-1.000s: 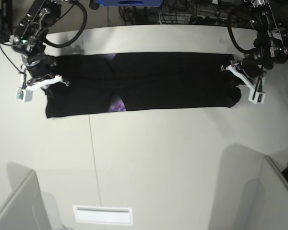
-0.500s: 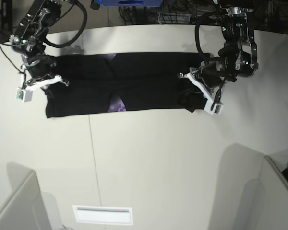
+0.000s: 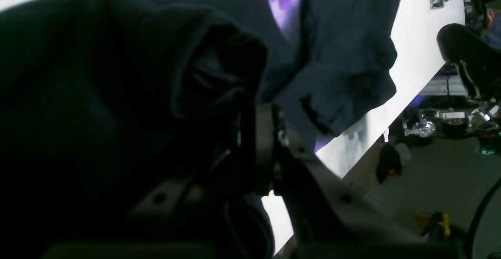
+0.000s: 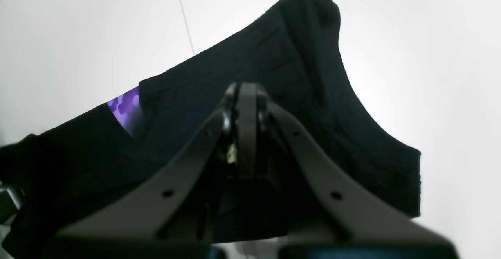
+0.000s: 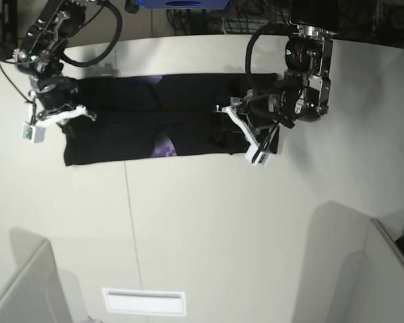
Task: Fold the T-shirt properly
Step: 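Lift the strip end with the left gripper and fold it toward the right gripper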
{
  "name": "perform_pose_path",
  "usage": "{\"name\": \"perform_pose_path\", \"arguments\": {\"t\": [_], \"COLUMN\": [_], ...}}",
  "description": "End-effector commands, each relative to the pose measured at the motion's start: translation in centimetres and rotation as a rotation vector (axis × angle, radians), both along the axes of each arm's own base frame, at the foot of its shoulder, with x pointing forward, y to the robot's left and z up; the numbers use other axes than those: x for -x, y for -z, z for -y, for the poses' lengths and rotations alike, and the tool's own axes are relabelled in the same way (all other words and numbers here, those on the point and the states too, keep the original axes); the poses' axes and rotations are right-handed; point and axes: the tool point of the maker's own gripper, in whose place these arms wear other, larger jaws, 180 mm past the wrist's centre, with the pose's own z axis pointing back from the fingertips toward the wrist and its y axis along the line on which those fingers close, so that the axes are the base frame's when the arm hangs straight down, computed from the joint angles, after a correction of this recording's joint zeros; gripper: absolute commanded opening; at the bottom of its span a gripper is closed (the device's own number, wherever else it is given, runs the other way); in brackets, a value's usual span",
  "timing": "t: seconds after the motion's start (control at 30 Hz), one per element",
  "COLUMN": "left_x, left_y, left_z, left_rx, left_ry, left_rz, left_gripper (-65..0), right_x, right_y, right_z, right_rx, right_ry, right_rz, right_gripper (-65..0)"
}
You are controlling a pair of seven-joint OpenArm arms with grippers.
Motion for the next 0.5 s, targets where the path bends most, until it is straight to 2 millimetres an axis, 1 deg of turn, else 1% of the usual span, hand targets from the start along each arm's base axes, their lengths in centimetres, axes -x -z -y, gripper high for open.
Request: {"name": "perform_pose_path", "arguments": {"t": [0.0, 0.17, 0.33, 0.47], "left_x": [-0.6, -1.2, -1.4, -1.6], "left_y": [-1.2, -1.7, -0.5, -0.3], "left_z": [0.8, 1.6, 1.5, 1.4], "left_rx": [0.035, 0.053, 0.052, 0.051], "left_ry": [0.002, 0.004, -0.004, -0.005], "left_rz": [0.036, 0.046, 0.007, 0.002], "left_gripper": [-65.0, -65.0, -65.0, -65.0], "right_x": [-0.7, -0.8, -0.8, -0.8], "right_y": [-1.3, -1.3, -1.4, -1.4], "right_z": [0.3, 0.3, 0.3, 0.3], "right_rx": [0.013, 0.013, 0.013, 0.013], "right_ry": [-0.001, -0.001, -0.001, -0.001], "right_rz": [0.053, 0.054, 0.056, 0.056], "right_gripper": [-65.0, -65.0, -65.0, -65.0]}}
